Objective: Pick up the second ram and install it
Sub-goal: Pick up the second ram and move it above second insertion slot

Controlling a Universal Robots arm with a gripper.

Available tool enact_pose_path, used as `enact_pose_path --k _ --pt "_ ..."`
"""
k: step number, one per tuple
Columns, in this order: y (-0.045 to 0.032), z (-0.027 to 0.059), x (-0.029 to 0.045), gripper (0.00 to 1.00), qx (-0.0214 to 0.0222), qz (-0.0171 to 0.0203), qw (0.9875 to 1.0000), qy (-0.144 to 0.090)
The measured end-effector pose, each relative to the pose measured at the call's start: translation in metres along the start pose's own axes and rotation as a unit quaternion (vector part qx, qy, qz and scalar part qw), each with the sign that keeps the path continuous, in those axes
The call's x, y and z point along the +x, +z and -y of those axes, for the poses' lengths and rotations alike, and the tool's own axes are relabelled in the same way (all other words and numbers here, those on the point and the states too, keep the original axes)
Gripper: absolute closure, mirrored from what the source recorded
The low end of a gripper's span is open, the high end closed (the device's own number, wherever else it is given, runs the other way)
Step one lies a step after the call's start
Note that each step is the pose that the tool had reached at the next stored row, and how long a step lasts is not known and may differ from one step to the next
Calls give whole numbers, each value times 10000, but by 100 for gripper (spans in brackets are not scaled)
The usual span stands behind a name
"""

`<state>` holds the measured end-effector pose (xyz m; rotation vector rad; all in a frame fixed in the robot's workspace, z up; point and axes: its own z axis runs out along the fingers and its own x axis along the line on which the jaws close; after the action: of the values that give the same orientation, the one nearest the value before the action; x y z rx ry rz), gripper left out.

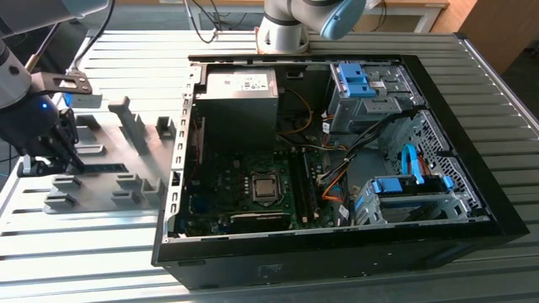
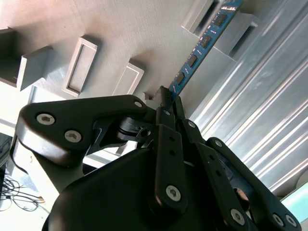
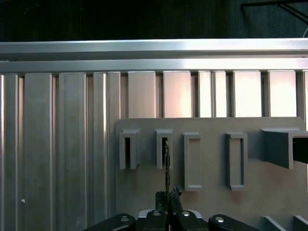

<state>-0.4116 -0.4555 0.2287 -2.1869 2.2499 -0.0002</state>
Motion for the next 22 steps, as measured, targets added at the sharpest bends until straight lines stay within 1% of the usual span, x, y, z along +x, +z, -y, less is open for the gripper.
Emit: enact_pose_path --k 22 --pt "-221 0 -1 86 1 0 10000 0"
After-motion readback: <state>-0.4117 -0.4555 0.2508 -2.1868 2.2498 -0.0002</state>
